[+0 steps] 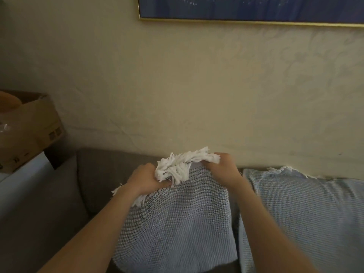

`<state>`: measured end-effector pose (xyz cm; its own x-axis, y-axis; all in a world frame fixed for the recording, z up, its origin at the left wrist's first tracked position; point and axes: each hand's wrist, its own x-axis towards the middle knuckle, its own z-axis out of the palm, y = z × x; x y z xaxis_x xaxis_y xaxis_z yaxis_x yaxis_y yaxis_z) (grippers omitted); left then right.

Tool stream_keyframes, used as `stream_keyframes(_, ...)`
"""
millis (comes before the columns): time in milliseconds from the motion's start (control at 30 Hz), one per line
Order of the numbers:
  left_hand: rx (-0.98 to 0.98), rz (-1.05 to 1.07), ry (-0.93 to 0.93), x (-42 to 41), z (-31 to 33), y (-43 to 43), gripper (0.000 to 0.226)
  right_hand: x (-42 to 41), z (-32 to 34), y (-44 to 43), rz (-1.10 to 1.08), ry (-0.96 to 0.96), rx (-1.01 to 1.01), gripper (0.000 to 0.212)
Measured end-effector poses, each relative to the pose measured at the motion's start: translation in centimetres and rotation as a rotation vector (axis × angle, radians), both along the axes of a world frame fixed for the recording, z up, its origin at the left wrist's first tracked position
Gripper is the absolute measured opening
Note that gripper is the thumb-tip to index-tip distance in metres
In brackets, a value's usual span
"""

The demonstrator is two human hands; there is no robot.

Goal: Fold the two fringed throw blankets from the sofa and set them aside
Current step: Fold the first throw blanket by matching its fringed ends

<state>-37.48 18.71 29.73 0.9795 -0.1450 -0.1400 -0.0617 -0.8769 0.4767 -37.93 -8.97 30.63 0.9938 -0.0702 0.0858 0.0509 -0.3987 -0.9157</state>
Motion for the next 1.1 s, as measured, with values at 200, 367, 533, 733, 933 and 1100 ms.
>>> stream_keyframes(200,0.110,0.077,0.047,-0.2,0.0,0.5,0.046,-1.2,1.0,1.0,0.041,-0.069,0.280,0.021)
stream_keyframes(367,-0.097,0.126,0.050,-0.4,0.5,0.0,0.020,-0.3,1.5,0.5,0.134,-0.274,-0.253,0.024)
stream_keyframes(533,-0.519,0.335,0.113,1.2,0.1,-1.8,0.026,0.0,1.4,0.5,0.056,-0.266,-0.503,0.036)
stream_keyframes(733,-0.966,0.587,0.280,1.8,1.0,-3.5,0.031,-0.6,-1.2,1.8,0.250,-0.072,-0.671,0.005)
stream_keyframes(933,-1.041,0.701,0.300,1.5,1.5,-3.8,0.031,-1.6,-2.9,3.9,0.370,-0.018,-0.678,0.016)
stream_keyframes(1100,-1.187,0.865,0.320,2.0,1.5,-3.3,0.033,-2.9,-3.7,6.3,0.449,-0.116,-0.572,0.021)
